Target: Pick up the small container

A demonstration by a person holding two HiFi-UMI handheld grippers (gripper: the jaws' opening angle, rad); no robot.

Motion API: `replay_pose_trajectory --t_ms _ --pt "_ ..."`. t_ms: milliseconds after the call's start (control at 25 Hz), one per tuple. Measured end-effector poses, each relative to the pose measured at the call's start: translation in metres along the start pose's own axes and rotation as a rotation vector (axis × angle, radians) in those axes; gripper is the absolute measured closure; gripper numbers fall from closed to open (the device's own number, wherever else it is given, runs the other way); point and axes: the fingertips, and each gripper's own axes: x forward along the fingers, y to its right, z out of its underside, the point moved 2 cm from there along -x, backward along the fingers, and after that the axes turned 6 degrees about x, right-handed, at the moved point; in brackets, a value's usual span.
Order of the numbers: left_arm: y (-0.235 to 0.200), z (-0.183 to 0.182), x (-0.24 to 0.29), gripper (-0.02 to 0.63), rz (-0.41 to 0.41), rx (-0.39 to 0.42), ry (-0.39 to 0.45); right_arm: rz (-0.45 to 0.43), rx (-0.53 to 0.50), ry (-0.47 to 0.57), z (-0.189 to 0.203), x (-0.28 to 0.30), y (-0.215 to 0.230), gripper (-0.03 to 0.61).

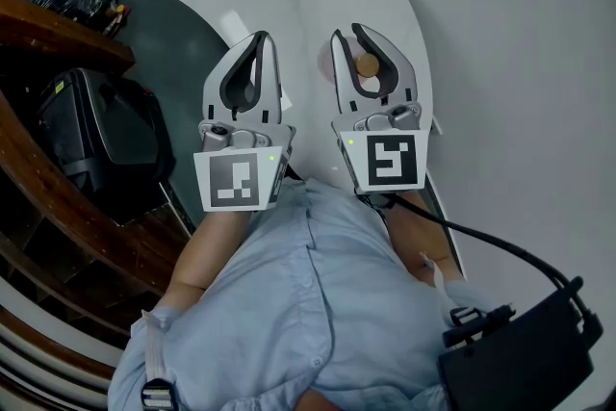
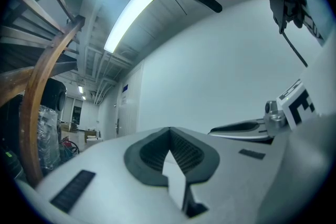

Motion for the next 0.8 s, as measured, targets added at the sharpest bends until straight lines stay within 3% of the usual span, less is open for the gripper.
replay_pose_trajectory --t_ms 800 --pt "-0.0006 -0.0071 -0.0005 0.615 0.000 0.016 0.019 -0.011 -0.012 0.023 -0.0084 0.0021 -0.0031 0.503"
